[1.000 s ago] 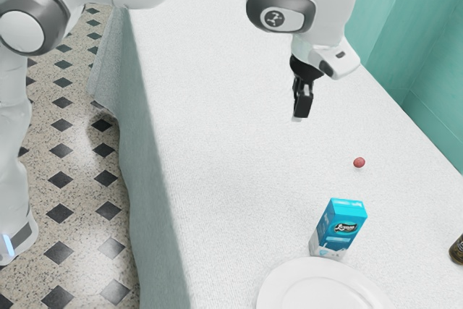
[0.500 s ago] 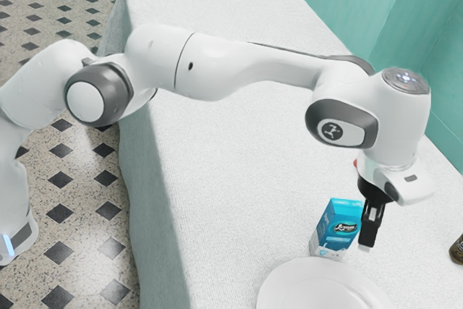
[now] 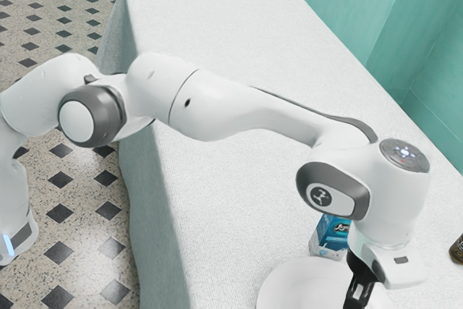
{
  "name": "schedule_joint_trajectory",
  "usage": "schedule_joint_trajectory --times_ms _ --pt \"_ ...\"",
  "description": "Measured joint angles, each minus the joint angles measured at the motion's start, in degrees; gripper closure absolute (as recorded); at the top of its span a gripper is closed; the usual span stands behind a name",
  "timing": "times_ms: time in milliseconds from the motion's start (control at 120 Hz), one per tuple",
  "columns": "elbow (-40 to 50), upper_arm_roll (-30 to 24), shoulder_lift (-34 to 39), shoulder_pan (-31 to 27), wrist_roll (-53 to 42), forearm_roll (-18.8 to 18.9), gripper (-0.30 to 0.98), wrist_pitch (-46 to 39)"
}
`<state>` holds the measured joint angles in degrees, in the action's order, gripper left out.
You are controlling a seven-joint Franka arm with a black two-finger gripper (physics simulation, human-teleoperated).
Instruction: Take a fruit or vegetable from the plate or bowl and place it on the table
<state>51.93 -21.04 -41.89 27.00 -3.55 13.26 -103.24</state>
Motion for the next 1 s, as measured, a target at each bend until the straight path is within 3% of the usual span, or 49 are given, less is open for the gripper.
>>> schedule_joint_trajectory --times_ms 1000 --pt "-3.73 -1.19 -7.64 -0.96 0.29 -1.11 0.0 -0.68"
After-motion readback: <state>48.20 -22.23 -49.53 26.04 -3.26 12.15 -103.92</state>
